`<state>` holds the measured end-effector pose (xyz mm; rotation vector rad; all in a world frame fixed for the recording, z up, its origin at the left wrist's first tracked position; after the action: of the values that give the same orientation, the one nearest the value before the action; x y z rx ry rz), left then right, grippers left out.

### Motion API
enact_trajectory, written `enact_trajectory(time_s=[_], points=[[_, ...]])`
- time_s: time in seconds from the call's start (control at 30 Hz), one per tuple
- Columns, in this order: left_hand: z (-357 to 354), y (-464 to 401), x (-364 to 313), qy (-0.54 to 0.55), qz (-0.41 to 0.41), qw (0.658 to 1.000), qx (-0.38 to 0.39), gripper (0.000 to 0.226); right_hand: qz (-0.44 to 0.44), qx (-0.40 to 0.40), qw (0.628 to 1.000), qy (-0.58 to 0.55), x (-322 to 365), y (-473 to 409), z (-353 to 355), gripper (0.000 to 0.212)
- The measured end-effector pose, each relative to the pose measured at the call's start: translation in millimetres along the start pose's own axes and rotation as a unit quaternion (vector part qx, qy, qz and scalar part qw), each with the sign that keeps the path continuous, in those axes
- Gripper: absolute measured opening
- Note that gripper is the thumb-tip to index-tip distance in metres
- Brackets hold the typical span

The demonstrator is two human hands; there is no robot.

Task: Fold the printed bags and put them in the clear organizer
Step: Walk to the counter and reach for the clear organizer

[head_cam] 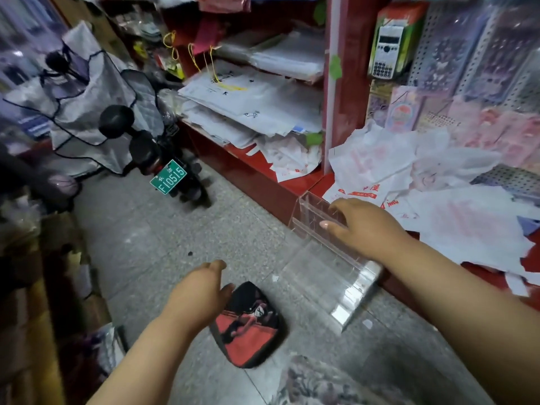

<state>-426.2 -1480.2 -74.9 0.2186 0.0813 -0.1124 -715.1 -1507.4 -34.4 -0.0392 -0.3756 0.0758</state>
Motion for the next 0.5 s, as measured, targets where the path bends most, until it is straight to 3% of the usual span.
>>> enact_trajectory(time_s=[0.27, 0.5], points=[[32, -141, -15, 0.008, -0.04, 0.999, -0.015, 0.051, -0.052, 0.004, 0.999, 0.002, -42, -89, 7, 0.047], [42, -214, -47, 0.035, -0.04, 0.998, -0.037, 0.051, -0.033, 0.022, 0.999, 0.017, -74, -164, 10, 0.044]])
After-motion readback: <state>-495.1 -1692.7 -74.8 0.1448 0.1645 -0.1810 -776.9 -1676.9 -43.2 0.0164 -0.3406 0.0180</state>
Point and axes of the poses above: each hand's wrist, its own y-axis away from the middle knuckle, its own z-axis out of the back of the hand, x = y × z, the point moved 8 cm from there along -y, towards the middle knuckle, and after that the axes turned 2 degrees about -x, right-handed, at the moved point
